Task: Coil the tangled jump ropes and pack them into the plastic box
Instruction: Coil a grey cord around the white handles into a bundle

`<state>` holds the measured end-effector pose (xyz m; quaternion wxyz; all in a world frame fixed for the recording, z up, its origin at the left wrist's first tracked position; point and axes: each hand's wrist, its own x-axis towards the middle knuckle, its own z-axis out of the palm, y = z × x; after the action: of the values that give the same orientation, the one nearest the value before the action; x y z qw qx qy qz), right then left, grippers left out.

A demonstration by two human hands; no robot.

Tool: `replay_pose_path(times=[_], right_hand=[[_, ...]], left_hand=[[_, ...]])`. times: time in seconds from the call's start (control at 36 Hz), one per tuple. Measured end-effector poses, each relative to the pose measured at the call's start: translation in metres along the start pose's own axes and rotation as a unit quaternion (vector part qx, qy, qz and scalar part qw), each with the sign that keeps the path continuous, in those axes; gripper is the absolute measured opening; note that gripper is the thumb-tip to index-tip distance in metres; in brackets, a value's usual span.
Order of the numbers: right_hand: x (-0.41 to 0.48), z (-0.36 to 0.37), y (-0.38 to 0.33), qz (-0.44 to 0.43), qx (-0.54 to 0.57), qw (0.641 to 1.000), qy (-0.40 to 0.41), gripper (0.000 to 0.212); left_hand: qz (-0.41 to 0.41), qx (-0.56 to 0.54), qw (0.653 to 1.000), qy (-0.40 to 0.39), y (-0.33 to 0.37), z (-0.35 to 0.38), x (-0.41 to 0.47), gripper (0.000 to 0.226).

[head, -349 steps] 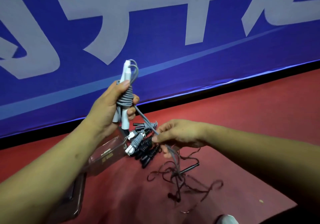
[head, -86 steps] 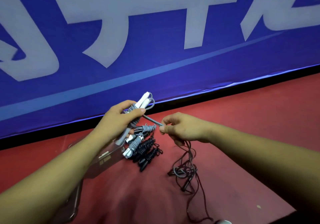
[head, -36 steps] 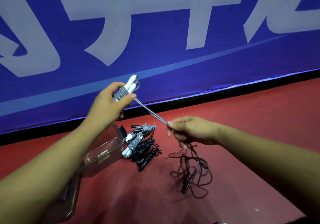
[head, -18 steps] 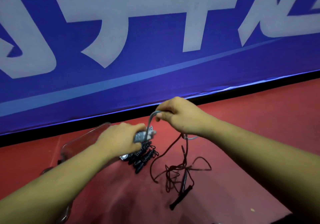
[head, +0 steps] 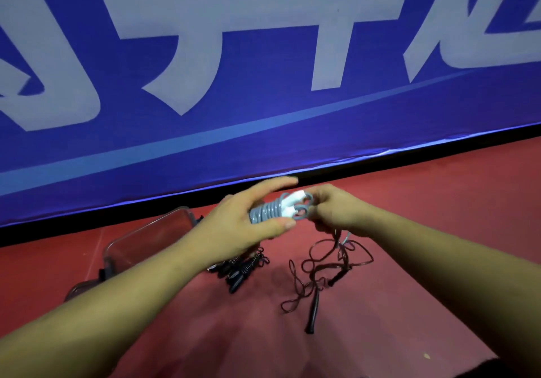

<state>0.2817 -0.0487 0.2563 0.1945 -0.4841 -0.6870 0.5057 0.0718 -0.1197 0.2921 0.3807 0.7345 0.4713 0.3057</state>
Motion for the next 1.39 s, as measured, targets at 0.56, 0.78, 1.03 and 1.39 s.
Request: replay_pose_path(times=[0.56, 0.78, 1.03, 1.39], right_hand=[[-0.015, 0.05, -0.056, -0.044, -0.121, 0.986, -0.106, 0.012], [-0.01, 0.044, -0.071, -0.168, -0.276, 0.946, 0.002, 0.012], [-0.004, 0.013, -0.046, -0.158, -0.213, 0.962, 0.062, 0.017], [0.0, 0.026, -0.04, -0.102, 0.002, 0.994, -0.03, 0.049]], left_hand=[[-0.158, 0.355, 0.914, 0.116, -0.051, -0.049, 0.005, 0.035], [-0.078, 0.467, 0.879, -0.05, -0.042, -0.022, 0.0, 0.044], [-0.061, 0.053, 0.996, -0.042, -0.014, -0.008, -0.004, 0.047], [-0.089, -0.383, 0.917, 0.065, 0.0, -0.015, 0.003, 0.036]])
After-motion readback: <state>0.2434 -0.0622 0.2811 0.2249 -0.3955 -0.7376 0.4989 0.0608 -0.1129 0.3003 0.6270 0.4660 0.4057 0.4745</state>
